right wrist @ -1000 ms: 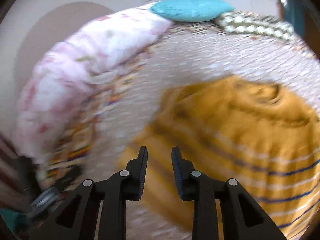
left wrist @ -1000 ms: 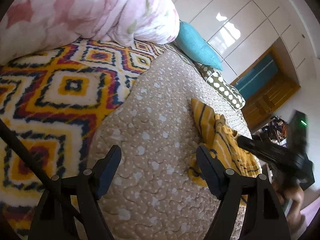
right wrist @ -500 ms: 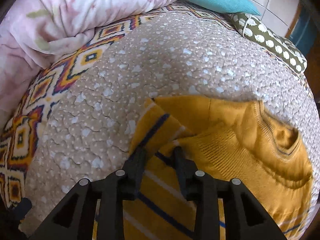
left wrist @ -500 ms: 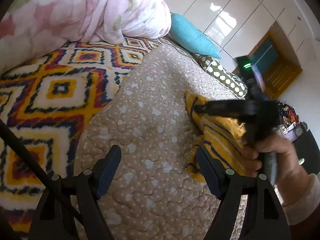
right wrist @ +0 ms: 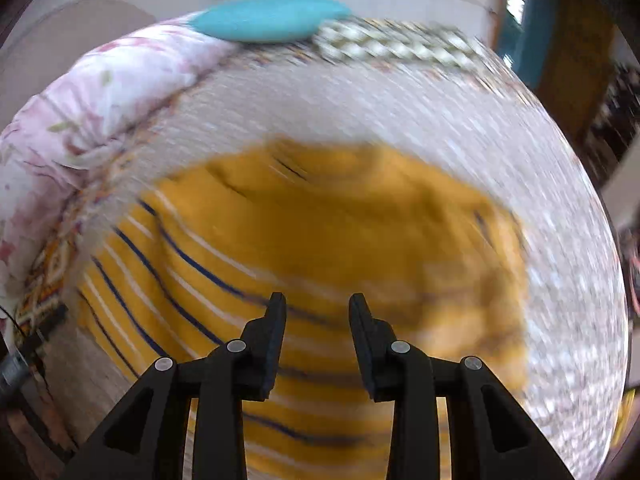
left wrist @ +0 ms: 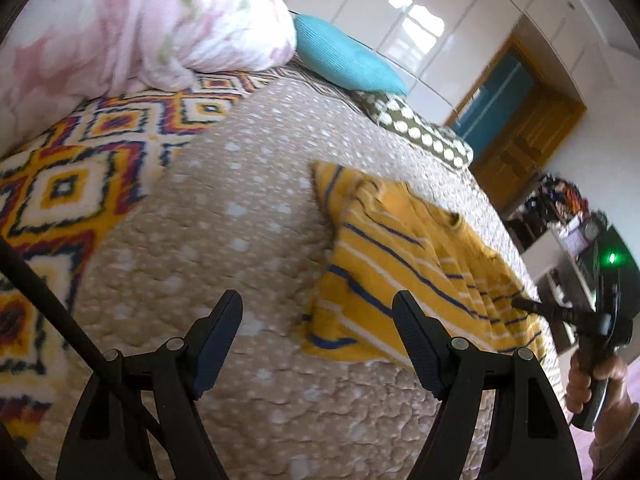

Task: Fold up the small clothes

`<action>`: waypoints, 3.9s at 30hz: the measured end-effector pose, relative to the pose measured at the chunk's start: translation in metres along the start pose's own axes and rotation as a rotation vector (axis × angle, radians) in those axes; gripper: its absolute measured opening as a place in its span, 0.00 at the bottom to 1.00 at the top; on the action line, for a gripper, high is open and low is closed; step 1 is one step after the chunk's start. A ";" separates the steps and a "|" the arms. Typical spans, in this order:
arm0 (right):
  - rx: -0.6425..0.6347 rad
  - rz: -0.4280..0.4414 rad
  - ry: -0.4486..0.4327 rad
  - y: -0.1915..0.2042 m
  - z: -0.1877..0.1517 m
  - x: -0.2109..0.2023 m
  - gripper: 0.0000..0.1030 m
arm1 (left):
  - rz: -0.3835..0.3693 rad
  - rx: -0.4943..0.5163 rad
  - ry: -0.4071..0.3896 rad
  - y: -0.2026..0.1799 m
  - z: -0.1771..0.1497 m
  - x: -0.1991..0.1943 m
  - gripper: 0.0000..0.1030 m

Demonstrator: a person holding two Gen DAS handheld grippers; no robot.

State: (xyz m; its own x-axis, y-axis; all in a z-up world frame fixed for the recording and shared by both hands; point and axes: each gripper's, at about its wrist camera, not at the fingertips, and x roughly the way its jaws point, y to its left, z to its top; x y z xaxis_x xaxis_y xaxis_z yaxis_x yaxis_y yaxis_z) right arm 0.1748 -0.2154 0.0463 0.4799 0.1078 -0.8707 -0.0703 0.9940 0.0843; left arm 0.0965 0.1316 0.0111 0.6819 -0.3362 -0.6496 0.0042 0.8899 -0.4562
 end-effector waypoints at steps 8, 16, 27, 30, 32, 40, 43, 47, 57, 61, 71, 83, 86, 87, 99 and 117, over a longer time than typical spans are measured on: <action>0.133 -0.119 -0.009 -0.098 -0.051 0.001 0.31 | 0.103 0.071 0.090 -0.016 -0.016 0.039 0.76; 0.072 -0.162 -0.068 -0.090 -0.085 -0.015 0.39 | 0.108 0.117 0.086 -0.020 -0.022 0.047 0.88; 0.195 -0.139 -0.174 -0.130 -0.113 -0.064 0.57 | 0.111 0.133 0.092 -0.024 -0.024 0.049 0.91; 0.180 -0.104 -0.229 -0.125 -0.106 -0.070 0.57 | 0.089 0.121 0.079 -0.023 -0.023 0.046 0.91; 0.163 -0.105 -0.248 -0.121 -0.092 -0.065 0.57 | 0.060 0.104 0.047 -0.020 -0.022 0.038 0.91; 0.174 -0.097 -0.241 -0.122 -0.041 -0.023 0.57 | -0.013 0.076 -0.073 -0.034 -0.003 -0.004 0.91; 0.153 -0.119 -0.243 -0.122 -0.028 -0.014 0.57 | 0.031 0.176 -0.046 -0.066 0.022 0.003 0.91; 0.144 -0.130 -0.227 -0.122 -0.014 0.000 0.57 | 0.102 0.310 0.064 -0.100 0.057 0.052 0.91; 0.277 -0.113 -0.165 -0.156 0.003 0.056 0.78 | 0.164 0.116 0.225 -0.053 0.096 0.167 0.81; 0.324 -0.052 -0.189 -0.167 0.000 0.059 0.80 | 0.150 0.124 0.211 -0.054 0.097 0.166 0.81; 0.354 -0.077 -0.208 -0.169 0.003 0.027 0.81 | 0.136 0.070 0.112 -0.069 0.068 0.058 0.82; 0.153 -0.055 -0.272 -0.090 -0.077 -0.070 0.80 | 0.277 0.149 0.090 -0.055 -0.013 0.046 0.83; 0.057 -0.057 -0.247 -0.049 -0.078 -0.062 0.69 | 0.235 0.087 0.106 -0.039 -0.016 0.050 0.84; 0.029 -0.053 -0.242 -0.035 -0.076 -0.059 0.63 | 0.222 0.078 0.104 -0.037 -0.015 0.049 0.84; -0.161 -0.011 -0.162 0.091 -0.052 0.033 0.45 | 0.164 0.068 0.112 -0.028 -0.017 0.043 0.85; -0.189 -0.002 -0.249 0.081 -0.086 -0.002 0.49 | 0.147 0.079 0.110 -0.033 -0.018 0.046 0.93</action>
State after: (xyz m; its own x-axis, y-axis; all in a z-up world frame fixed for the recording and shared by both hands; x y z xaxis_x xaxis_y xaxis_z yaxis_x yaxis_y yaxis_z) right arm 0.0933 -0.1371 0.0133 0.6781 0.1311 -0.7232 -0.2196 0.9752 -0.0291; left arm 0.1142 0.0815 -0.0152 0.5952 -0.2290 -0.7703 -0.0291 0.9518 -0.3054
